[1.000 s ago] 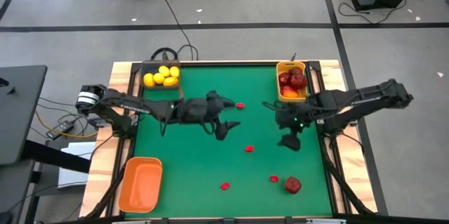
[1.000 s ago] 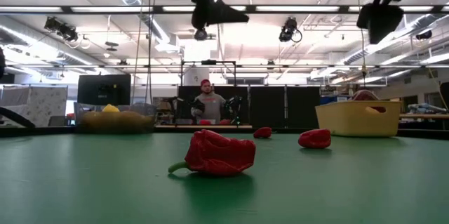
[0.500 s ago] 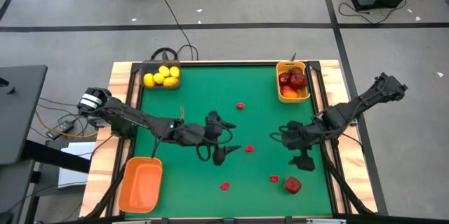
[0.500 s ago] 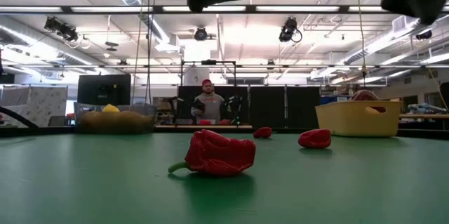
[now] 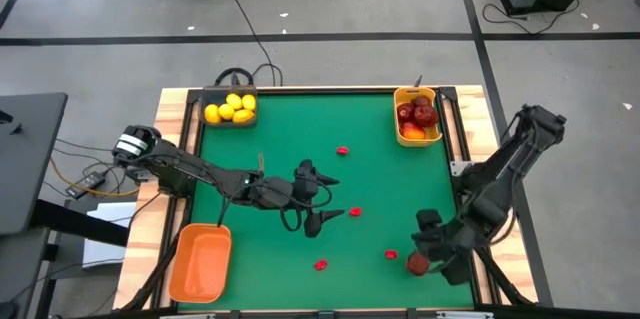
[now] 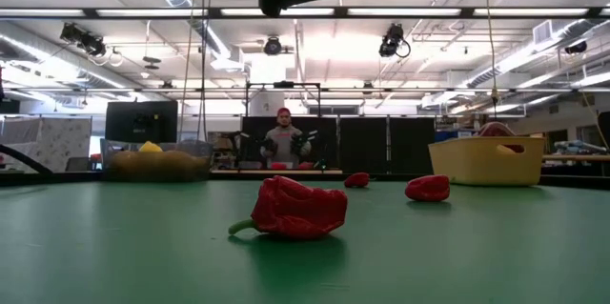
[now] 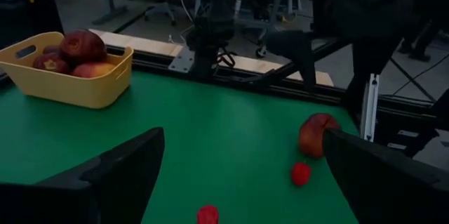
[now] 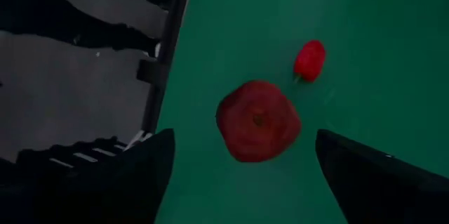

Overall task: Sort produce into baskets
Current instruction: Put the red apple into the yellow bin

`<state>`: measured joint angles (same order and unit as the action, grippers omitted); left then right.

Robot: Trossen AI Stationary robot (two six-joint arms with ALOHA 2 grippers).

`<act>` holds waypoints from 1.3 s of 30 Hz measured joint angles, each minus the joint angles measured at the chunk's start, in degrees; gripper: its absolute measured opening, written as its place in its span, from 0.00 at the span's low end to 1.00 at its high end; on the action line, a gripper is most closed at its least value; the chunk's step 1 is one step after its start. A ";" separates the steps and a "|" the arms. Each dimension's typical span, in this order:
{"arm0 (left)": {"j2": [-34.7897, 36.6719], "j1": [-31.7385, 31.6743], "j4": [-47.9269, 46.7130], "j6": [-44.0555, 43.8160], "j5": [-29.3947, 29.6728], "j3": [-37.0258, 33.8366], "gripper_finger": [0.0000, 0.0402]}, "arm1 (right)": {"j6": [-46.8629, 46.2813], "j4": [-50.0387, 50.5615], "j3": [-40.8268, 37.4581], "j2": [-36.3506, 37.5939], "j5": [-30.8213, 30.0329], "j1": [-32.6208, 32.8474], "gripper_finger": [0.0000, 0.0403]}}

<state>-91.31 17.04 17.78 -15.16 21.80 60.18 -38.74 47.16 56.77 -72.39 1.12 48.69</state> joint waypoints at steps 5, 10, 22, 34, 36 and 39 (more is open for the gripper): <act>0.00 -0.04 -0.12 0.10 0.00 0.00 0.98 | -0.20 -2.16 -0.02 -4.53 -1.27 1.27 0.92; 0.00 -0.04 -1.65 0.09 0.00 0.00 0.98 | 1.22 -2.21 -0.04 -9.36 -3.08 1.48 0.96; 0.00 -0.04 -2.89 -0.09 -1.77 0.02 0.98 | 0.96 -4.10 -0.04 -17.52 0.80 1.46 0.92; 5.43 -2.99 -6.16 -10.31 -3.49 0.07 0.98 | -4.33 -0.72 -0.85 -16.15 -0.05 -3.52 0.68; 7.80 -4.16 -9.95 -9.43 -3.50 0.07 0.98 | -4.20 0.08 -0.85 -15.42 -0.18 -5.92 0.68; 11.24 -6.36 -16.57 -8.81 -3.48 0.09 0.98 | -4.20 1.26 -0.85 -13.95 -1.65 -10.25 0.72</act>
<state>-80.06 10.68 1.21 -23.97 18.33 60.27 -42.94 48.42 55.92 -86.34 -0.53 38.45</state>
